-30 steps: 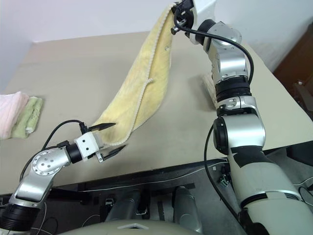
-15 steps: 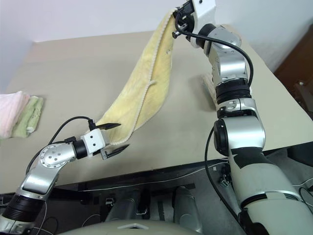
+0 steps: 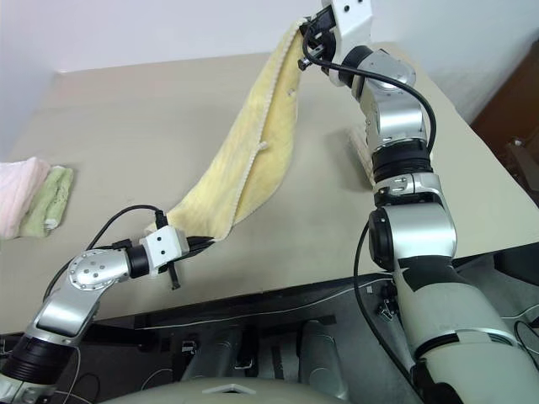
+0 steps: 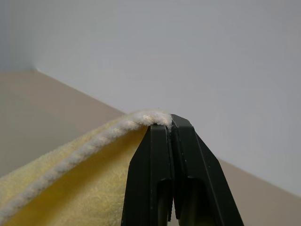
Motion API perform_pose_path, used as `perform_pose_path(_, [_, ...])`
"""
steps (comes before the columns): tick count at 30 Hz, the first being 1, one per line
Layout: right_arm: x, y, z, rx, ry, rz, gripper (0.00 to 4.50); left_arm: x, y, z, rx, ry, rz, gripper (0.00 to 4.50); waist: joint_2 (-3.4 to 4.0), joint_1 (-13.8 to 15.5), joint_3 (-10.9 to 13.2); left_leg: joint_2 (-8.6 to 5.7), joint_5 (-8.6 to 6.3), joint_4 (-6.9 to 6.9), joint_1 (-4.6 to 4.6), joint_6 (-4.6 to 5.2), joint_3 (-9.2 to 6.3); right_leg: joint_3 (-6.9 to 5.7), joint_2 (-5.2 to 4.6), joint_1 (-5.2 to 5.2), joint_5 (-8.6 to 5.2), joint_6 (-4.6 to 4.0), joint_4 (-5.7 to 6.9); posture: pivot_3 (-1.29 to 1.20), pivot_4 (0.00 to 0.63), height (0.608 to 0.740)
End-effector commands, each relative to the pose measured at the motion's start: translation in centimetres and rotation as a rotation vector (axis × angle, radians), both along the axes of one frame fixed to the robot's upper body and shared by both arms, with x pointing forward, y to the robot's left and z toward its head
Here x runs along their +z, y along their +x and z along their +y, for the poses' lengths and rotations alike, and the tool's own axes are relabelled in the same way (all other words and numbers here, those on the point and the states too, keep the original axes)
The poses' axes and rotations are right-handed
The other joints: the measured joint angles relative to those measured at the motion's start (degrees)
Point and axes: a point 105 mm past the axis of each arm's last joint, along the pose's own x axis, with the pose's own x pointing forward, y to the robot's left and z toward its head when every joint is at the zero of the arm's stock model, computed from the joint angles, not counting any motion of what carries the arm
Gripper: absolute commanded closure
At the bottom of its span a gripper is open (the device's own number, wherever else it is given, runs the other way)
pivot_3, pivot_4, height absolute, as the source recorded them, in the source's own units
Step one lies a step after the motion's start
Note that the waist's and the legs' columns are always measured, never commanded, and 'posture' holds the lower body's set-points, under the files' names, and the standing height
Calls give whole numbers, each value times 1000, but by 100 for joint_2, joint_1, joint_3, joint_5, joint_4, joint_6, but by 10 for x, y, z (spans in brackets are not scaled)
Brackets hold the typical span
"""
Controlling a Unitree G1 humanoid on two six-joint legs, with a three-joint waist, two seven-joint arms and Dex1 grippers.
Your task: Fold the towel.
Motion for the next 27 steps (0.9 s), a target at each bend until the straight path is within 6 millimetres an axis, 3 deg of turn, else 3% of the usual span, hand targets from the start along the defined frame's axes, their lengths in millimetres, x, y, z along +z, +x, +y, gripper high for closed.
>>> perform_pose_path(1, [19, -7, -2, -8, 5, -72, 4500, 40, 1, 13, 32, -135, -39, 4478, 0, -3, 0, 0, 0, 0, -1, 0, 0, 1, 0, -2, -1, -2, 0, 0, 150, 740])
perform_pose_path(6, [16, -4, -10, -36, 7, -65, 4500, 96, 7, 52, 124, -309, -78, 4478, 1, -2, 1, 0, 0, 0, -6, -1, -1, 0, 1, -8, -6, -11, 2, 0, 150, 740])
perform_pose_path(13, [13, 0, -26, -87, 8, -52, 4500, 162, 35, 110, 303, -441, -216, 4478, 0, 12, 2, 0, 1, 12, -8, 0, -1, -10, 6, -1, 3, 5, 2, 0, 150, 740])
perform_pose_path(16, [14, 3, -34, -128, -13, -57, 4500, 177, 58, 140, 420, -439, -250, 4478, -2, 10, 3, 0, 2, 22, -8, 0, -2, -14, 11, 3, 3, 6, 8, 0, 150, 740])
perform_pose_path(20, [22, 6, -44, -169, -9, -69, 4500, 196, 84, 165, 483, -542, -243, 4478, -3, 5, 4, -1, 8, 26, -8, 10, 2, -13, 27, 3, 4, 9, 13, 0, 150, 740])
perform_pose_path(23, [25, 7, -51, -194, -18, -76, 4500, 209, 103, 176, 516, -608, -264, 4478, -10, 7, 8, 0, 14, 26, -10, 10, 4, -14, 31, -1, 4, 11, 19, 0, 150, 740])
perform_pose_path(27, [30, 6, -63, -215, -13, -89, 4500, 234, 119, 175, 509, -687, -357, 4478, -16, 12, 11, 0, 19, 25, -10, 5, 10, -16, 29, 0, 4, 12, 19, 0, 150, 740])
